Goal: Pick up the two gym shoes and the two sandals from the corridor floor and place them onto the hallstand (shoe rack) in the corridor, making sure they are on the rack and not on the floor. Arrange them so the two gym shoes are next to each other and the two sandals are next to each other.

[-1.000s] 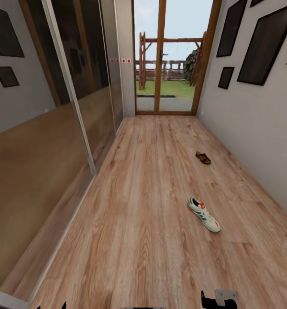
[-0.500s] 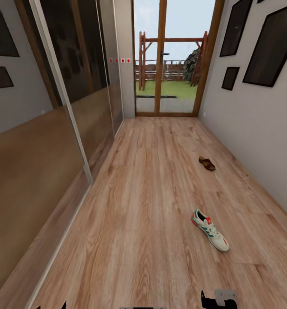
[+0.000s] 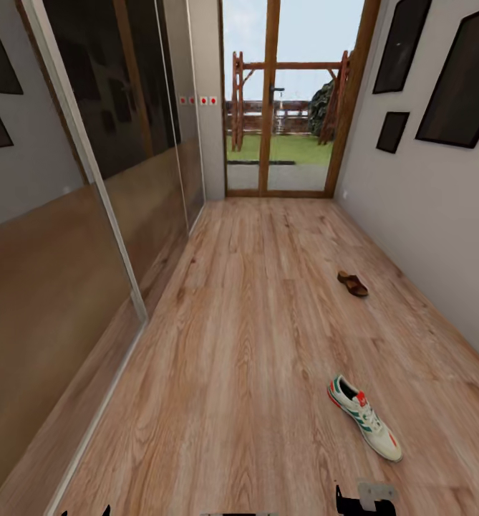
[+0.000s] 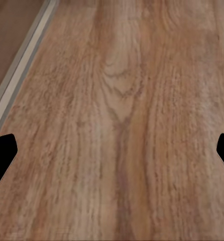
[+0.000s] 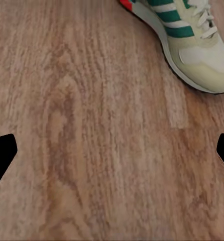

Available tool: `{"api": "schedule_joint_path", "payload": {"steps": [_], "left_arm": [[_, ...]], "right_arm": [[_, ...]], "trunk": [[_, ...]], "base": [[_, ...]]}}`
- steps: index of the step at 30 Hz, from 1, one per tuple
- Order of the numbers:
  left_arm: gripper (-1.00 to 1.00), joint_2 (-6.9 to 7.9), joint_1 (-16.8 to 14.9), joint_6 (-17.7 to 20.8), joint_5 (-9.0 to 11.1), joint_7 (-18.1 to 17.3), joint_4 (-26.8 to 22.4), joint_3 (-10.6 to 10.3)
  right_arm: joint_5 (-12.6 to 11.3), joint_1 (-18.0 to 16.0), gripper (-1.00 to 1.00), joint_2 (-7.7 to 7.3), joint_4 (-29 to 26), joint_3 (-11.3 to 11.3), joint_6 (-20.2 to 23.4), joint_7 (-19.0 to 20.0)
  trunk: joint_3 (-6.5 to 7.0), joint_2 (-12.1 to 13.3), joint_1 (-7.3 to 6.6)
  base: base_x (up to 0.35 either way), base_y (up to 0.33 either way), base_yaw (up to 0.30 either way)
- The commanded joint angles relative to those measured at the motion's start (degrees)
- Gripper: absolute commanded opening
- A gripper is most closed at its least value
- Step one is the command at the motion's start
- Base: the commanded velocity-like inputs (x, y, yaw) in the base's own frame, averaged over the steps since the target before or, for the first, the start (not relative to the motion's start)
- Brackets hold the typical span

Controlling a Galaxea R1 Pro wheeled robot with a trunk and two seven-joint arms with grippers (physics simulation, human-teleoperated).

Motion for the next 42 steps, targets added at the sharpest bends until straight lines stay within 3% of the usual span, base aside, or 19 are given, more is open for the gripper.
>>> {"api": "schedule_joint_path", "payload": {"steps": [1,42], "left_arm": [[1.0,-0.01,-0.03,-0.01,0.44,-0.56,0.05,0.14],[1.0,-0.01,-0.04,-0.01,0.5,-0.56,0.05,0.14]], "right_arm": [[-0.43,-0.02,1.0,0.0,0.02,0.5,-0.14,-0.16],[-0.43,-0.01,1.0,0.0,0.03,0.5,-0.14,-0.16]], "trunk": [[-0.05,-0.01,0.02],[-0.05,-0.01,0.02]], "base": [[0.337,0.038,0.0],[0.337,0.013,0.0]]}}
